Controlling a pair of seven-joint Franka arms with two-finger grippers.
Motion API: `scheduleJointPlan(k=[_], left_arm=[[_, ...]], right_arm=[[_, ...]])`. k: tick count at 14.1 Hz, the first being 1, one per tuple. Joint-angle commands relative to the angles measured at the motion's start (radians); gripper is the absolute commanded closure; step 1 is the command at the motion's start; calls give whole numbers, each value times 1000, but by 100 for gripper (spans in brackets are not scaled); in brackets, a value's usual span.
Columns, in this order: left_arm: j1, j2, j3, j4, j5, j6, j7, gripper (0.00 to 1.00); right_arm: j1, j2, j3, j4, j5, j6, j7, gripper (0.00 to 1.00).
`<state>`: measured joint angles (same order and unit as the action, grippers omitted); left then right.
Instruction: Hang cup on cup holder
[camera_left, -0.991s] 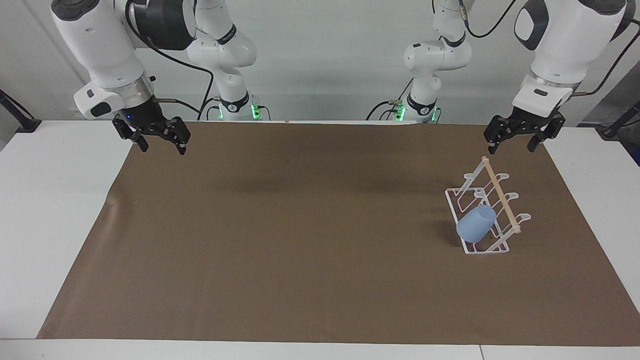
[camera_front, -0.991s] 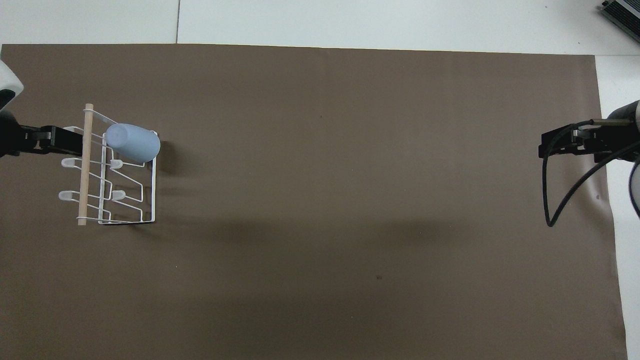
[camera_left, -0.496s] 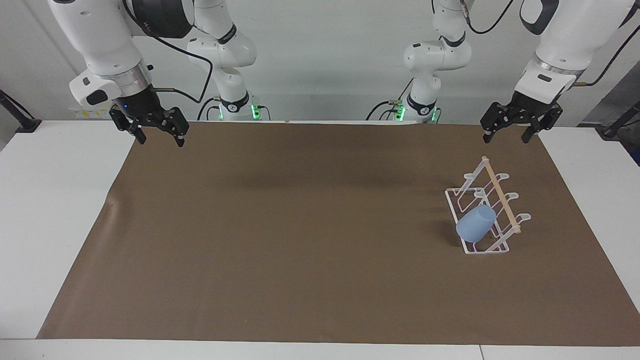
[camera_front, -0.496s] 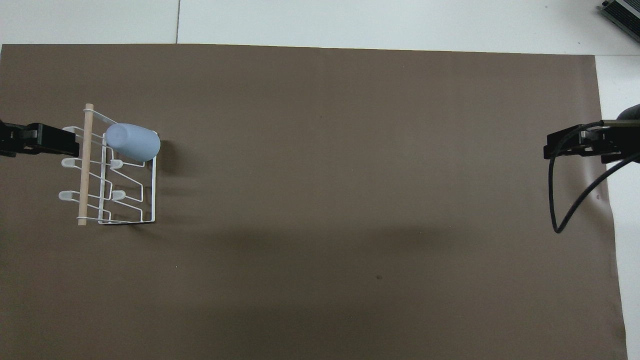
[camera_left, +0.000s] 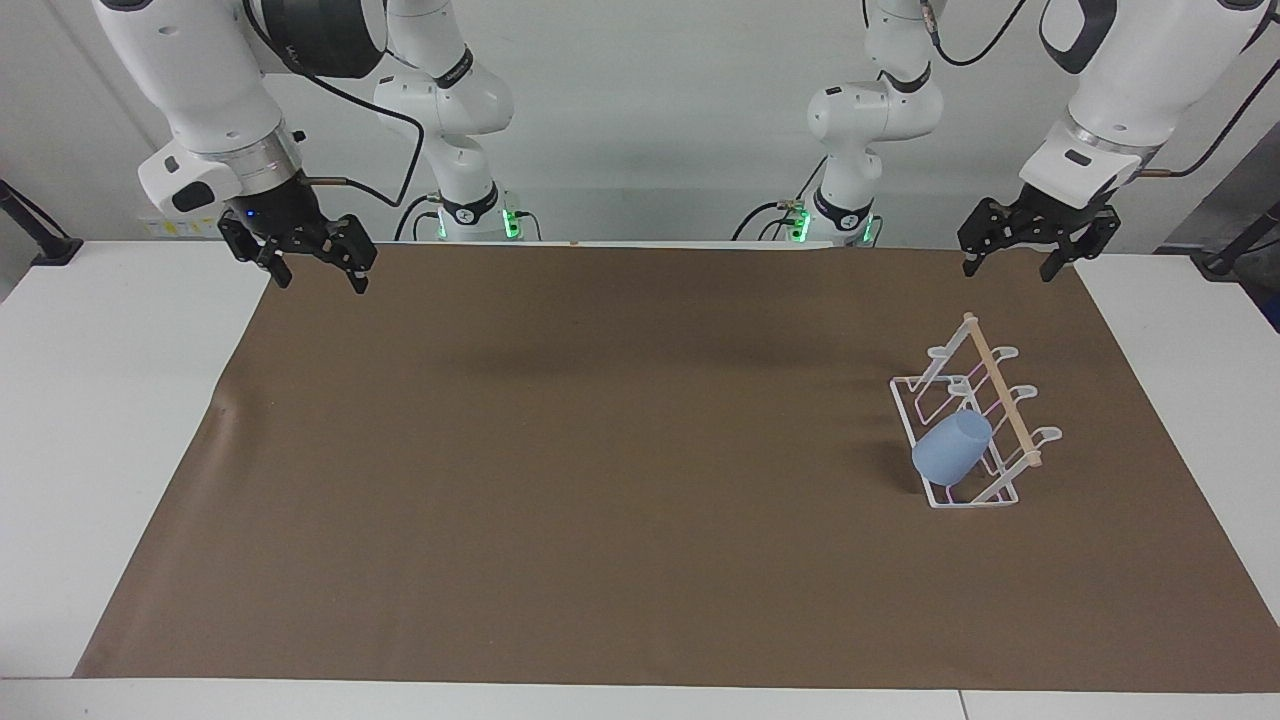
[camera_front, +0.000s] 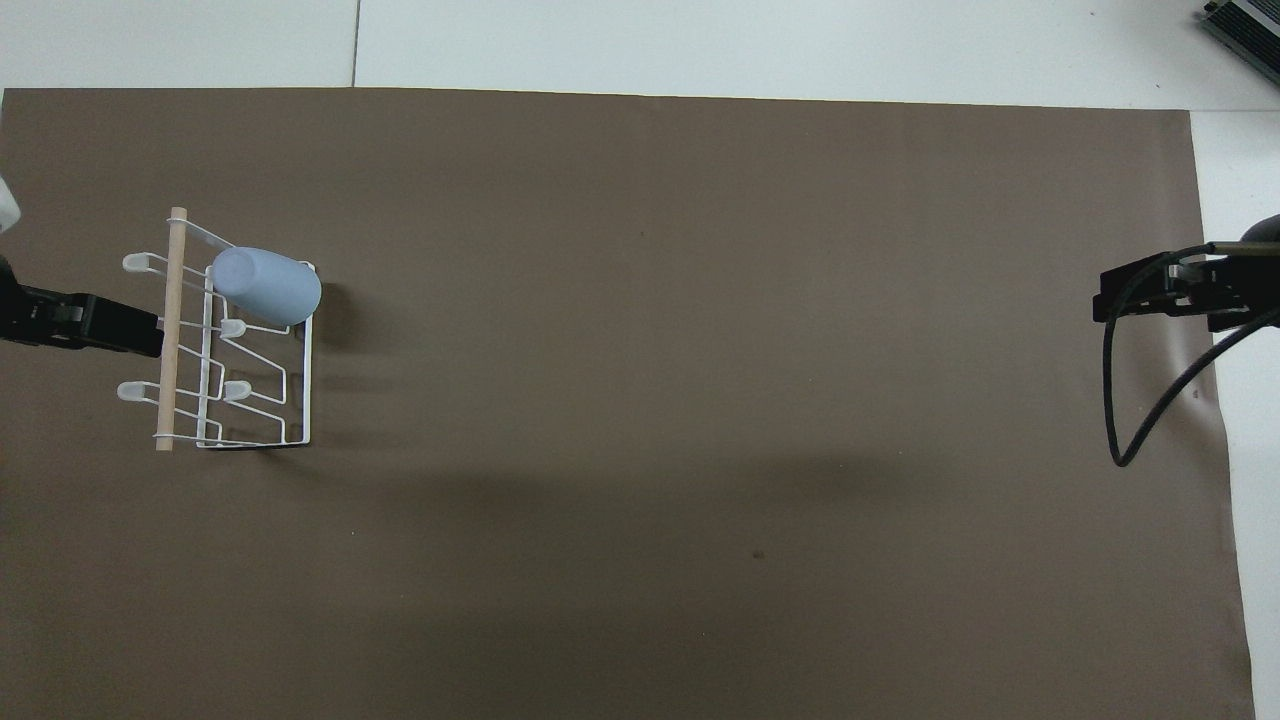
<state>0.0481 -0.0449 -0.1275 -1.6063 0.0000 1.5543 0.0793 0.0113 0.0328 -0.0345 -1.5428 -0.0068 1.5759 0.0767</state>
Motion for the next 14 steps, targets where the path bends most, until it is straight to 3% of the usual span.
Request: scheduleJointPlan(k=[1,3,14], left_arm=[[18,-27,-3,-21,-9,-17,16,0],[32,-23,-3,15,-12,-40,17,0],[30,-44,-4,-44,-48,24,19,0]], right_arm=[[1,-11,-4,-11,18,-10,-14,0],[1,-11,-4,-11,18,-10,-14,0],[1,-11,-4,-11,18,-10,-14,0]])
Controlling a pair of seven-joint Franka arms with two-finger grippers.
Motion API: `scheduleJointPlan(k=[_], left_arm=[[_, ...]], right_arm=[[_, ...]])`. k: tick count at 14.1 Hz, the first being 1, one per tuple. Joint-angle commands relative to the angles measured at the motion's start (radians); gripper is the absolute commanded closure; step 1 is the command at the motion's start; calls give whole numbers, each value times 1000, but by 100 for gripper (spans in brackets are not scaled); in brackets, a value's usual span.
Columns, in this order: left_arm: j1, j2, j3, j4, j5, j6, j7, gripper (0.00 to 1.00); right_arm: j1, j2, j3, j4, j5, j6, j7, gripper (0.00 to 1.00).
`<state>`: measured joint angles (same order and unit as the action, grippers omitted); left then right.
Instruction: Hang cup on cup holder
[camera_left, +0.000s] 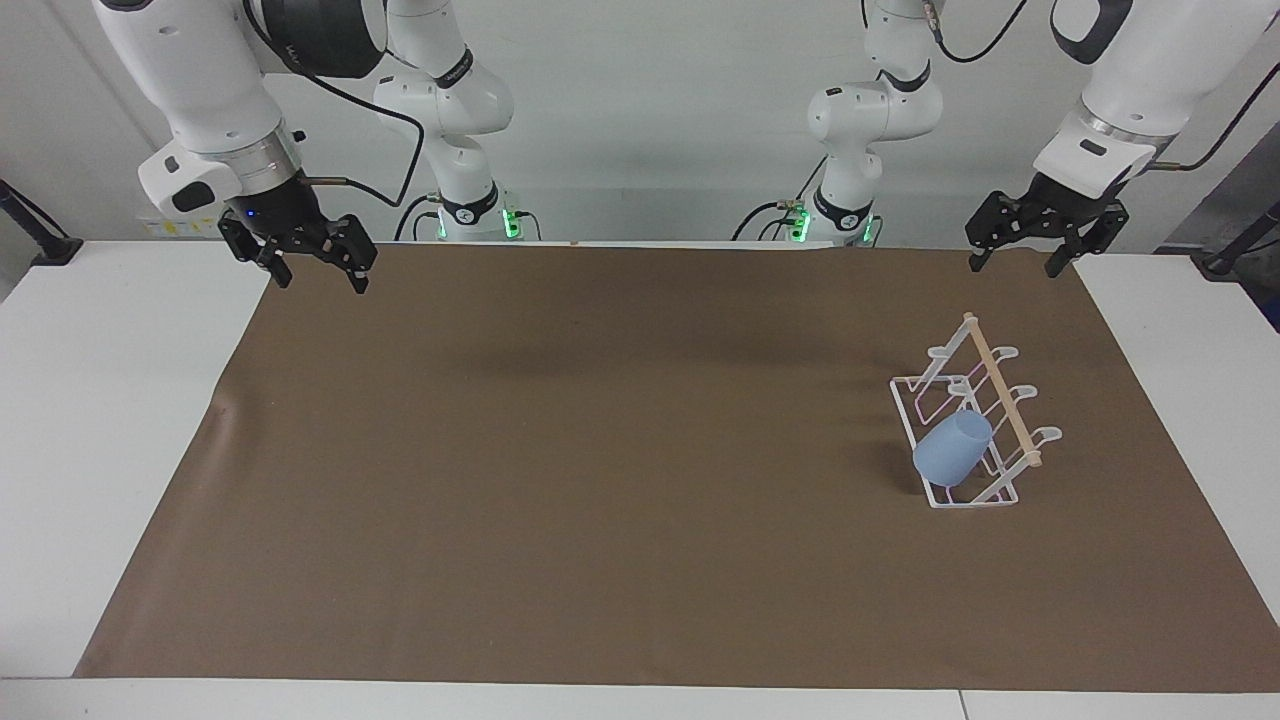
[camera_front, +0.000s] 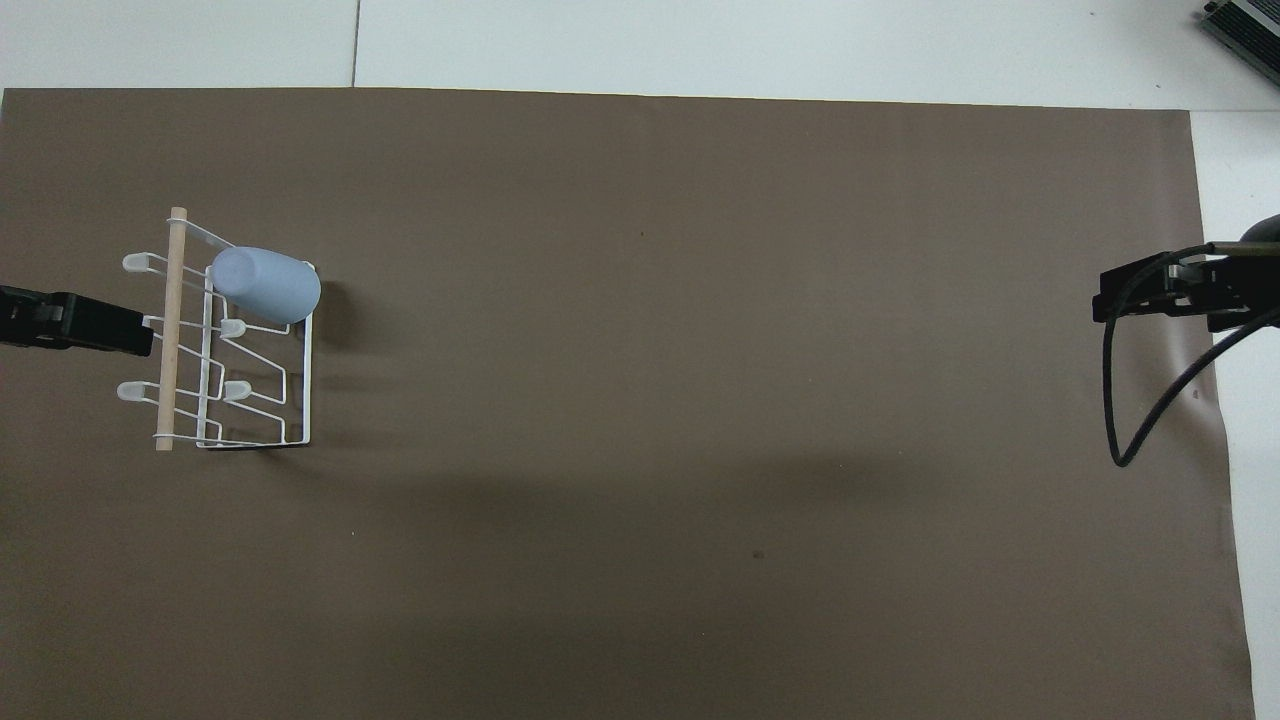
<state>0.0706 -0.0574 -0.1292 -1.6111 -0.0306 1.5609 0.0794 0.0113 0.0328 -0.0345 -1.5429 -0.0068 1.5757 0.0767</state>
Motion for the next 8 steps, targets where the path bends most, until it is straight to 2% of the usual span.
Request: scheduleJointPlan(k=[1,8], left_arm=[[6,-32,-3,-38,-14,18,19,0],[-3,-35,-4,-41,-12,5,19,0]], right_arm=[[1,-11,-4,-11,17,-10,-14,0],[1,-11,-4,-11,17,-10,-14,0]])
